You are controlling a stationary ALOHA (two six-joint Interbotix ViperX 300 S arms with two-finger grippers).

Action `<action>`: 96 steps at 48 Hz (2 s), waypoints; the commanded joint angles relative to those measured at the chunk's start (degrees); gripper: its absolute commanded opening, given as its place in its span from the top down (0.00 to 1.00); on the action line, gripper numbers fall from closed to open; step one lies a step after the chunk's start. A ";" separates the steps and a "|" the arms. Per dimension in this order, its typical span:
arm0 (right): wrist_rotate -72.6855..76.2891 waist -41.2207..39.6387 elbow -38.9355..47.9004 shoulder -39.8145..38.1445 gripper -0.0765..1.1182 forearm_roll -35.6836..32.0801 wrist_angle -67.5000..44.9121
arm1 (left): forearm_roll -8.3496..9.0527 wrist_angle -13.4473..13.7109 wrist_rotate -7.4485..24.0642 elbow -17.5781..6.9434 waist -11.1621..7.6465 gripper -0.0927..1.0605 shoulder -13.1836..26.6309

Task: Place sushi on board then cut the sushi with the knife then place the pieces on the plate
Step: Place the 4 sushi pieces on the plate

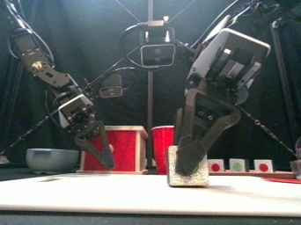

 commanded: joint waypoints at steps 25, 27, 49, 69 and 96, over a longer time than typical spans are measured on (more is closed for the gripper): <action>0.00 -22.32 17.31 -31.03 0.51 -0.79 10.63 | 0.18 -0.35 0.18 -1.23 0.00 0.26 -0.35; 0.00 -24.52 18.54 -32.61 0.51 -1.14 10.63 | 0.18 -0.35 0.18 -1.23 0.09 0.26 -0.44; 0.00 -48.60 29.18 -33.22 0.51 -5.89 2.99 | 0.97 -0.35 0.35 -1.23 0.62 0.26 -0.44; -0.09 -52.91 28.21 -25.75 0.48 -8.26 0.79 | 0.97 -0.26 0.09 -1.23 0.70 0.26 -0.44; -0.35 -53.09 26.54 -30.85 0.27 -9.40 5.01 | 1.05 -0.26 0.26 -1.23 0.79 0.26 -1.76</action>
